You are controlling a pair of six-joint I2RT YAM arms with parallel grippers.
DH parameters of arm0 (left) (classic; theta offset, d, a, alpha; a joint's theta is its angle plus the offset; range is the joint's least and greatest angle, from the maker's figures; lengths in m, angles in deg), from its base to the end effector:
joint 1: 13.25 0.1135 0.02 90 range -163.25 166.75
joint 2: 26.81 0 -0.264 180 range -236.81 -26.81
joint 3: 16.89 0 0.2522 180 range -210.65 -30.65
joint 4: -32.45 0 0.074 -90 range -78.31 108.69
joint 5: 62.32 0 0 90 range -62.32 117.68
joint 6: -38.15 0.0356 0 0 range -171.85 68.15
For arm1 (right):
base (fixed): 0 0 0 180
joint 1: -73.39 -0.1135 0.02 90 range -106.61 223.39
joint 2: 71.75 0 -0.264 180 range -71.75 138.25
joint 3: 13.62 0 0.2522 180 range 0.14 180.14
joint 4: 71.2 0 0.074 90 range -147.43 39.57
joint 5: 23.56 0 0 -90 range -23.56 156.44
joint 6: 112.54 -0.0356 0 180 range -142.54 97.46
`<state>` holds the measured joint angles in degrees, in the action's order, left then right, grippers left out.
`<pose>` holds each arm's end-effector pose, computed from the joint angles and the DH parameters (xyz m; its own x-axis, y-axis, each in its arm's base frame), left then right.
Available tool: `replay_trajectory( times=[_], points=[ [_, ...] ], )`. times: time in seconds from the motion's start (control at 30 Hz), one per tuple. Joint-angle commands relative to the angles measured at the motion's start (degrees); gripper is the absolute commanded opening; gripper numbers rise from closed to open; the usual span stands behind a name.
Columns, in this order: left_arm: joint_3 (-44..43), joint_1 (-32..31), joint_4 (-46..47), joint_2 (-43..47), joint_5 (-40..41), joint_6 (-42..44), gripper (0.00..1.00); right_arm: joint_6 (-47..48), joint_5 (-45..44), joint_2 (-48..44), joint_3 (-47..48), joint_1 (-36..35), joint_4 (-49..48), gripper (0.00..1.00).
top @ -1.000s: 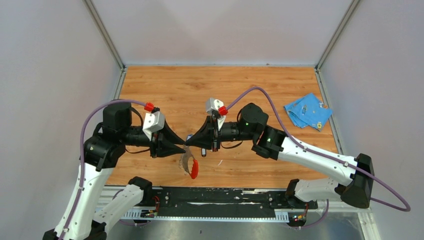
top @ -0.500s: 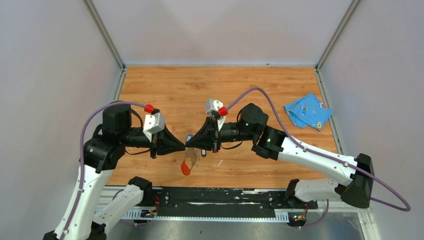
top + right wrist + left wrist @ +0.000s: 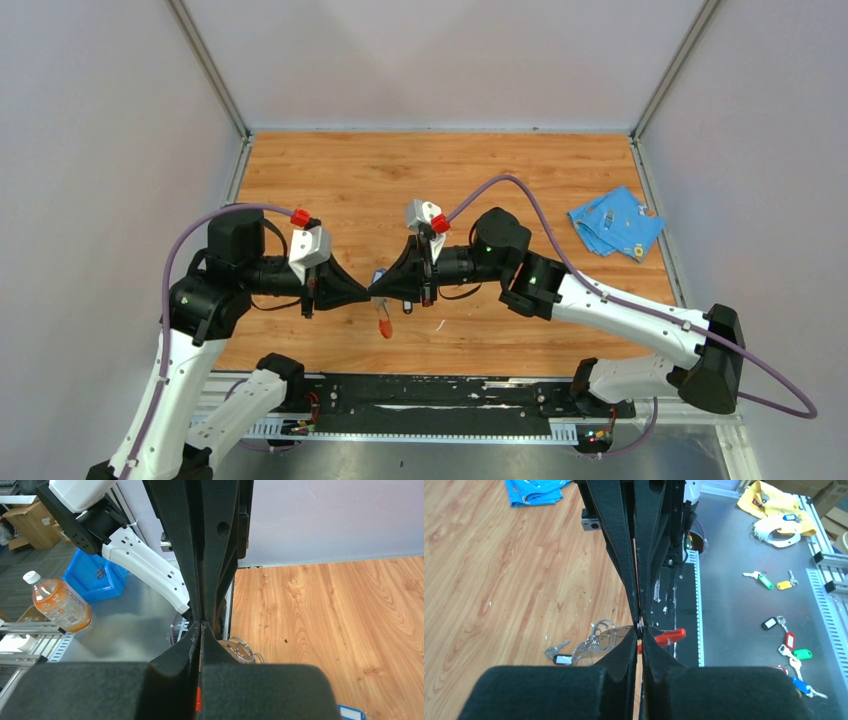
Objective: Put the keys on the keyring
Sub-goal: Adjust the keyring.
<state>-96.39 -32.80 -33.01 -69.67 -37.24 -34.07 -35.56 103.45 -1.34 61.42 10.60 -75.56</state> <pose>0.0900 -0.0662 0.4006 -0.1609 0.1945 -0.9676 0.9859 0.0783 -0.1482 0.1108 0.2624 0.3986 -0.1516 0.0985 -0.9835 -0.9729 -0.1907 0.1309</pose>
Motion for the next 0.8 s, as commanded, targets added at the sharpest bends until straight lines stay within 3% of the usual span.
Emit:
replay_trajectory(
  times=[0.0, 0.47, 0.67, 0.77],
  points=[
    [1.10, -0.40, 0.02, 0.73, 0.34, 0.20, 0.01, -0.86, -0.17, 0.69, 1.47, -1.37, -2.52, 0.00],
    [1.09, -0.40, 0.00, 3.22, 4.34, 3.01, 0.00, -1.30, -0.24, -0.45, 1.90, -1.44, -1.13, 0.03],
    [-0.85, -0.40, 0.11, 4.34, 3.40, 6.34, 0.00, 4.33, -0.83, -4.07, 4.08, -1.46, 7.71, 0.47],
    [-1.43, -0.40, 0.18, 5.65, 3.26, 10.85, 0.00, 8.25, -3.23, -7.18, 4.48, -1.46, 11.82, 0.60]
  ],
)
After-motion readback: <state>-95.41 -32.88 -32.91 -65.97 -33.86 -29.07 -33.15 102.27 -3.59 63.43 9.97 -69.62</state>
